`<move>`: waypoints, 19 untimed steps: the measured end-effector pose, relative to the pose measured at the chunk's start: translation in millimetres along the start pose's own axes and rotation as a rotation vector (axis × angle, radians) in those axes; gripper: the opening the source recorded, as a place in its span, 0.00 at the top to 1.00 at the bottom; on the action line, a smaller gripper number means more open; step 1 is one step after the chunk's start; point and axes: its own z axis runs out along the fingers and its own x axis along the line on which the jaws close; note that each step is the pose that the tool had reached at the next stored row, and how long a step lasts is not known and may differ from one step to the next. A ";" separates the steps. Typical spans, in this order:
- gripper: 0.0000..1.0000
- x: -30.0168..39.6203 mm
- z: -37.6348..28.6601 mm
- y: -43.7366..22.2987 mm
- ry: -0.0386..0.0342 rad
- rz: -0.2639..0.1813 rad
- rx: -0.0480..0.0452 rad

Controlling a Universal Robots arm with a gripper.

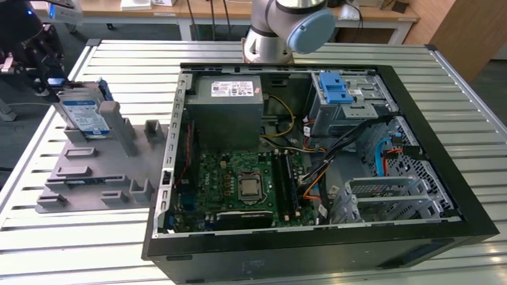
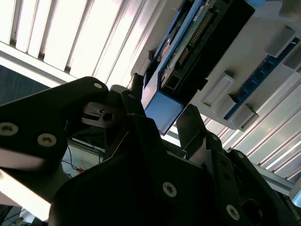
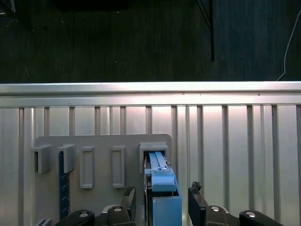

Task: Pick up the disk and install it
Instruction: 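Pick up the disk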

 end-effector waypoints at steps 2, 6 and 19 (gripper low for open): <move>0.44 -0.2 2.7 0.7 0.0001 0.000 0.0000; 0.44 -0.2 6.5 0.8 0.0002 0.000 0.0000; 0.52 -0.1 12.4 0.8 0.0002 0.000 0.0000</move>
